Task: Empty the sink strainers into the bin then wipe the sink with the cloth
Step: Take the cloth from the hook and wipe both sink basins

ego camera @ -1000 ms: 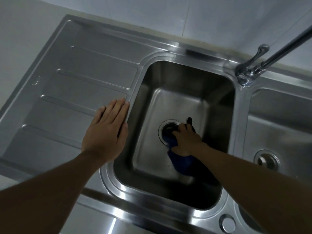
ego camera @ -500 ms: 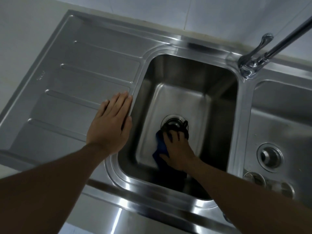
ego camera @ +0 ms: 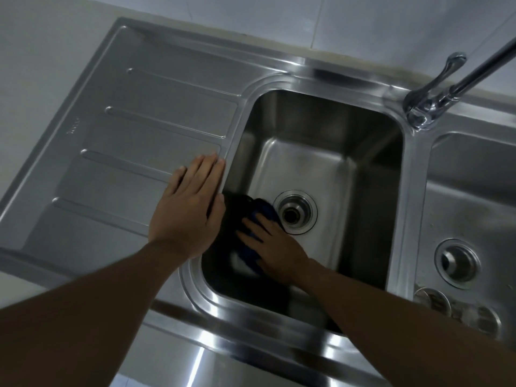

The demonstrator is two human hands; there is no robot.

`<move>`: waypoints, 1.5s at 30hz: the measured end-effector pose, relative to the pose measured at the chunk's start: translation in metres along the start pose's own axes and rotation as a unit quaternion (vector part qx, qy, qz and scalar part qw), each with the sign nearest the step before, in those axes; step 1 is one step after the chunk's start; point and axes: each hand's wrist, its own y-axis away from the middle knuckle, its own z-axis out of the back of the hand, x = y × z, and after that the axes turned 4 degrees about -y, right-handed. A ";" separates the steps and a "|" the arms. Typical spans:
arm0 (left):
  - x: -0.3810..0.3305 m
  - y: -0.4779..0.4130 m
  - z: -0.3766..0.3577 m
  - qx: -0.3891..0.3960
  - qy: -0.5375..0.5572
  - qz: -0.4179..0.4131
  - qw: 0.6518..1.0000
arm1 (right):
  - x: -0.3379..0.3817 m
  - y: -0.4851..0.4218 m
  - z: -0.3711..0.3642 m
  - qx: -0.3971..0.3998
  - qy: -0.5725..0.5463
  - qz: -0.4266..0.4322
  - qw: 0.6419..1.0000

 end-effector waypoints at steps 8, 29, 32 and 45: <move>0.002 0.000 -0.002 0.016 0.003 -0.005 1.000 | -0.053 -0.078 0.063 -0.051 -0.052 -0.313 0.947; 0.003 0.000 -0.001 0.021 -0.003 -0.005 1.000 | -0.115 -0.021 0.122 0.069 0.133 -0.404 0.902; 0.002 0.000 -0.001 0.020 -0.010 -0.006 1.000 | -0.092 -0.019 0.121 0.122 0.117 -0.407 0.898; 0.001 -0.001 -0.002 -0.003 -0.007 -0.003 1.000 | -0.003 -0.002 0.059 0.337 -0.026 -0.260 0.905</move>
